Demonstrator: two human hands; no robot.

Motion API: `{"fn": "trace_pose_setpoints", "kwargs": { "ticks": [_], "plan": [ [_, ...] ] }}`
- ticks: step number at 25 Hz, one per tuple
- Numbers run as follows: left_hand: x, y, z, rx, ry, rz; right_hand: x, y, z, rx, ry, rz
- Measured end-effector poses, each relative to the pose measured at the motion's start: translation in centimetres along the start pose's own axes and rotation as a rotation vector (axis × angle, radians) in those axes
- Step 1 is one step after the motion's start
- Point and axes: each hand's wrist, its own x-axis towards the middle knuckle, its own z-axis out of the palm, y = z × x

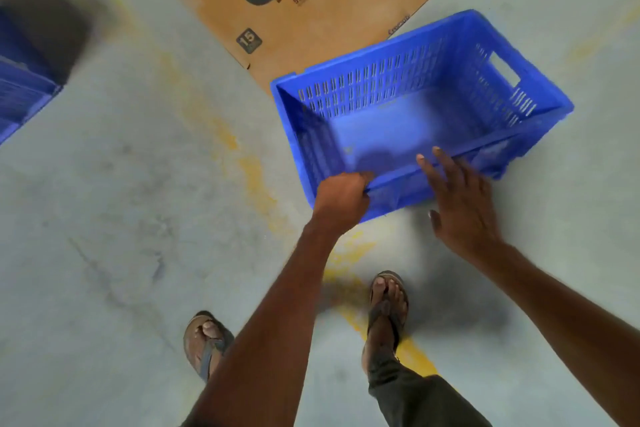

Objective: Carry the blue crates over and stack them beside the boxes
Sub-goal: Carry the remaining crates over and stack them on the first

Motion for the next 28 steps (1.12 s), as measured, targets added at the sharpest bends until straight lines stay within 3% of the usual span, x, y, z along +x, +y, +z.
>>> {"fn": "trace_pose_setpoints", "kwargs": {
  "ticks": [3,5,8,10,11,15,18,23,28],
  "plan": [
    [-3.7,-2.6,-9.8,-0.096,-0.115,-0.025,1.3,-2.6,-6.7,-0.059,0.133,-0.049],
    [-7.8,-5.5,-15.3,-0.102,-0.131,-0.054,2.6,-5.4,-11.2,-0.036,0.118,-0.076],
    [-15.1,-9.6,-20.4,-0.092,-0.237,-0.127,2.1,-12.2,-16.1,0.087,-0.148,-0.223],
    [-20.1,-11.3,-23.5,-0.201,-0.324,-0.192,-0.4,-19.1,-18.7,0.263,-0.375,-0.221],
    [-22.1,-11.7,-24.8,-0.246,-0.348,-0.204,-1.4,-22.5,-19.9,0.31,-0.406,-0.231],
    [-30.8,-14.3,-31.8,-0.149,-0.24,-0.179,-4.9,-35.0,-27.9,0.302,-0.44,-0.33],
    [-38.4,-17.5,-38.0,-0.145,-0.103,-0.153,-6.5,-41.0,-34.5,0.152,-0.481,-0.455],
    [-47.4,-22.4,-51.3,0.007,0.062,-0.212,-7.5,-54.5,-44.7,0.0,-0.303,-0.592],
    [-51.8,-27.5,-61.1,0.169,0.087,-0.347,-6.2,-64.2,-52.7,-0.064,-0.027,-0.755]
  ]
}}
